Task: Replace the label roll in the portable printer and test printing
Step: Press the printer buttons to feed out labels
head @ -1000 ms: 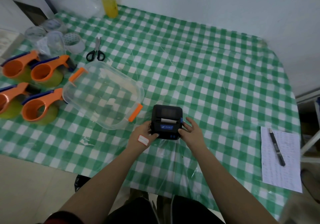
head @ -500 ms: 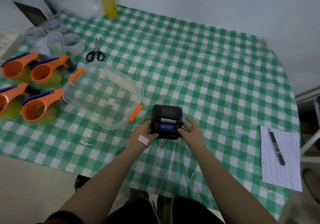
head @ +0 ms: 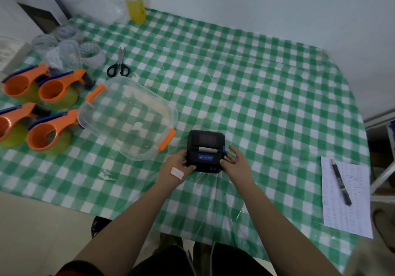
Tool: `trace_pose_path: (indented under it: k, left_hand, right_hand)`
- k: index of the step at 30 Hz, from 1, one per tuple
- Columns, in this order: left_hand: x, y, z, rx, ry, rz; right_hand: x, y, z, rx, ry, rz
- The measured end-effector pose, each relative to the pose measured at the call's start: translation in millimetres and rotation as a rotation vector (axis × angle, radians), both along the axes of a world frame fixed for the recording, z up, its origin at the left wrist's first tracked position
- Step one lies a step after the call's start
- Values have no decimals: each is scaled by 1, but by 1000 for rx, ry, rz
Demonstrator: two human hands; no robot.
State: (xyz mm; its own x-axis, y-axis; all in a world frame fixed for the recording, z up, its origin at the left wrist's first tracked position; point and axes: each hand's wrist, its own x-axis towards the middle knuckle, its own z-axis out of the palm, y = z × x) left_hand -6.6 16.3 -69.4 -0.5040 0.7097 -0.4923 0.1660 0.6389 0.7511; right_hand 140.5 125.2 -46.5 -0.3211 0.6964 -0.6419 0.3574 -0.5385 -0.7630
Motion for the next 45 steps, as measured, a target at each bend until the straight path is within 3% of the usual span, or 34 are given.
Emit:
trace_pose_path:
  k: [12,22,45]
  left_hand:
    - [3,-1,6,-15,25,-28]
    - [5,-6,12,5,25,-27]
    - [9,-7,20,-28,129,2]
  right_hand:
    - [4,-3,2,20,-18,28]
    - [7,-24,3,243,-216,176]
    - [22,-33,-5,309,-232,219]
